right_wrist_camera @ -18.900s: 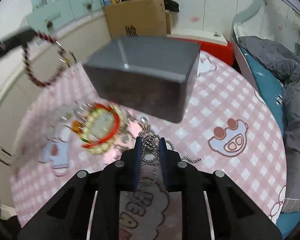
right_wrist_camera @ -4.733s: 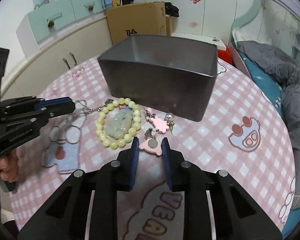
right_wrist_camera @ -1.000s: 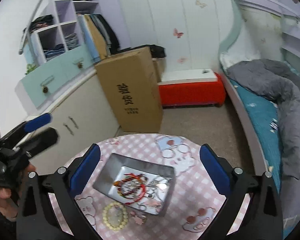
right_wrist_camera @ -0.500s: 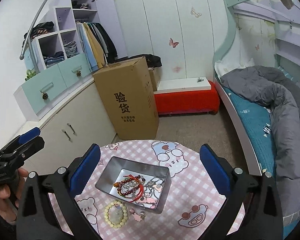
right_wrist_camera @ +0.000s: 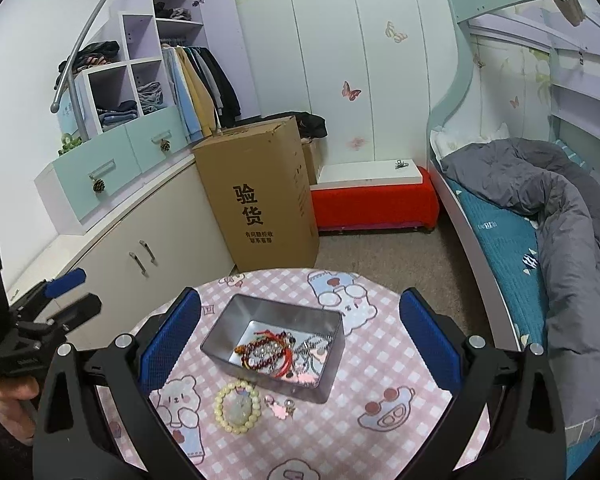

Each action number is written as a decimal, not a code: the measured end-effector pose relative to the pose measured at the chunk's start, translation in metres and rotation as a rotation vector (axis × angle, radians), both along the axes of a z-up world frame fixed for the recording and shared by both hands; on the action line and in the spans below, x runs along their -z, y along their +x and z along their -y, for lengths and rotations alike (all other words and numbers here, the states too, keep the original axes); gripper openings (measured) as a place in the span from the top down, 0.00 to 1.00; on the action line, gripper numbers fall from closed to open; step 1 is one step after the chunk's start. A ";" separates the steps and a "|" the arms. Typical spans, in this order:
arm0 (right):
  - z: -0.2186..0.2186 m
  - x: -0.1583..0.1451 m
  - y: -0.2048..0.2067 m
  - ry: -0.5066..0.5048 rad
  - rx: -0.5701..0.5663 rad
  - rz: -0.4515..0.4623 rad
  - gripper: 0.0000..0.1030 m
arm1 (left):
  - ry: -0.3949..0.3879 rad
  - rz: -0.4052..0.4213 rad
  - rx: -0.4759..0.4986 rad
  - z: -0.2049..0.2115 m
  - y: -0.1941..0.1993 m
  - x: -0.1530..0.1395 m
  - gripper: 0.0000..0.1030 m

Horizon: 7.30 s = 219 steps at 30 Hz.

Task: Organize jewelry
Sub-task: 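Move both tools back to the jade bead bracelet, then grasp the pale jade bead bracelet with the left tool while the right tool grasps the jade pendant, then carry bracelet and pendant into the grey box while both tools open to release, then move both tools back to the last pieces beside the box, then grasp the pink keychain with the left tool while the right tool grasps a silver pearl charm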

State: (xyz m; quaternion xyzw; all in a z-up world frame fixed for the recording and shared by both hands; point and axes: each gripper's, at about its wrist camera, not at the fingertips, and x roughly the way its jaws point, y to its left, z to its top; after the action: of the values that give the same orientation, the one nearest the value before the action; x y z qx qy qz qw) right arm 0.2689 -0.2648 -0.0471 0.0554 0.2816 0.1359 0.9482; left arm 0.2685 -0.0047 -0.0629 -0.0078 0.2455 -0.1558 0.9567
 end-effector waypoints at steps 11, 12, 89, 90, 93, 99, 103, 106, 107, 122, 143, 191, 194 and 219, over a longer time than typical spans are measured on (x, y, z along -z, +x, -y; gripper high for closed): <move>-0.003 0.043 -0.021 -0.024 -0.035 -0.103 0.07 | 0.040 -0.131 0.039 0.015 -0.007 0.055 0.06; -0.003 0.049 -0.022 -0.021 -0.037 -0.116 0.07 | 0.049 -0.146 0.045 0.019 -0.006 0.061 0.06; -0.057 0.022 -0.019 -0.046 -0.213 -0.007 0.62 | 0.026 -0.003 0.134 0.009 -0.003 -0.004 0.91; -0.054 0.017 -0.020 -0.045 -0.206 0.006 0.62 | 0.025 0.015 0.137 0.011 0.000 -0.012 0.91; -0.046 0.000 -0.014 -0.048 -0.185 0.043 0.62 | 0.021 0.045 0.147 0.019 0.012 -0.027 0.91; -0.039 -0.012 0.009 -0.022 -0.175 0.060 0.62 | 0.015 0.051 0.181 0.039 0.034 -0.039 0.91; -0.036 -0.008 0.026 -0.009 -0.165 0.029 0.62 | 0.014 0.020 0.202 0.055 0.052 -0.034 0.91; -0.036 0.002 0.043 0.007 -0.162 -0.009 0.62 | 0.014 -0.010 0.211 0.062 0.062 -0.026 0.91; -0.036 0.006 0.048 0.008 -0.163 -0.023 0.62 | 0.013 -0.019 0.211 0.065 0.066 -0.023 0.91; -0.004 0.021 0.060 0.050 0.013 -0.055 0.08 | 0.017 -0.010 0.040 0.048 0.079 -0.016 0.08; 0.003 -0.009 0.019 0.046 0.038 0.029 0.08 | -0.032 0.077 -0.031 0.022 0.026 -0.043 0.07; 0.057 0.117 -0.049 0.052 0.112 -0.253 0.08 | 0.148 -0.380 0.058 0.124 0.038 0.147 0.25; 0.058 0.118 -0.048 0.051 0.109 -0.256 0.08 | 0.118 -0.372 0.048 0.113 0.036 0.145 0.45; -0.016 0.138 -0.010 -0.025 -0.033 -0.303 0.08 | 0.022 -0.381 0.082 0.058 0.020 0.144 0.87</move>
State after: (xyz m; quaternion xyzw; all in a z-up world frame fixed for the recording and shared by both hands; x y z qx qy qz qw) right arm 0.2592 -0.2490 -0.1854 0.0587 0.4238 0.1379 0.8933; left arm 0.2880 -0.0629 -0.2072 -0.0166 0.4240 -0.1877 0.8858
